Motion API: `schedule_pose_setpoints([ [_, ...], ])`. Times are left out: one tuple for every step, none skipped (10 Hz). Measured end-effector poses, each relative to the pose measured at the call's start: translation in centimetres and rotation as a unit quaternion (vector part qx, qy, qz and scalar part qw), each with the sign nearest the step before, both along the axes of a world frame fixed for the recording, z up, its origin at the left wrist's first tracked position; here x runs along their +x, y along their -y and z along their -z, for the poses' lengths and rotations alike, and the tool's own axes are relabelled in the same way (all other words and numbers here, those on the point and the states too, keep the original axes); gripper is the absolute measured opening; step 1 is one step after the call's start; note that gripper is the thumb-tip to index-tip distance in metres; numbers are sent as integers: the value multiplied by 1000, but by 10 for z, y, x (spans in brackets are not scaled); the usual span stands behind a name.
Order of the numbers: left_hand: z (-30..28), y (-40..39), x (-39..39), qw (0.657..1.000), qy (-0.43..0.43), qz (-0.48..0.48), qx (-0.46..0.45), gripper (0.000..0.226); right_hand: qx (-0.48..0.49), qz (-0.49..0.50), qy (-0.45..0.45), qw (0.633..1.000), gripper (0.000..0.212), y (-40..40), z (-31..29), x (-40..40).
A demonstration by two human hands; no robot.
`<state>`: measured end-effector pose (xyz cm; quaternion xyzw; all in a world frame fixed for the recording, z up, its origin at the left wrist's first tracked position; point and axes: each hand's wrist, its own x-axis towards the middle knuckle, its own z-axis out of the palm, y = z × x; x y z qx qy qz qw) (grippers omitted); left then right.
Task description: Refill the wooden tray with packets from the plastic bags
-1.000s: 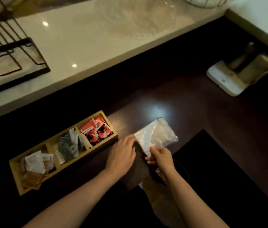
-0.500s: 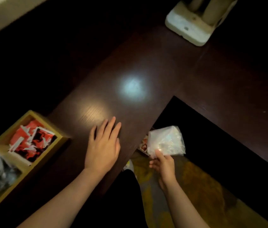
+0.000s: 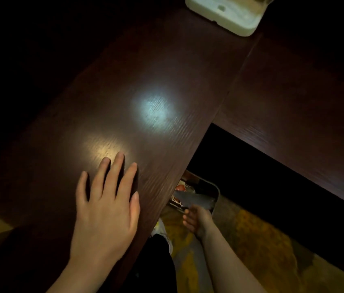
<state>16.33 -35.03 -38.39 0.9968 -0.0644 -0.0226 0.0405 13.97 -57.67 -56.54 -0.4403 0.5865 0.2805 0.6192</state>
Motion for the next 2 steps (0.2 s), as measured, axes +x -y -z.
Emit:
schedule_pose_setpoints([
  [3,-2,-1,1000,16,3,-1,56,3,13,3,1000,33,8,12,-3],
  [-1,2,0,1000,9,0,-22,56,-34,0,8,999,31,17,10,-3],
])
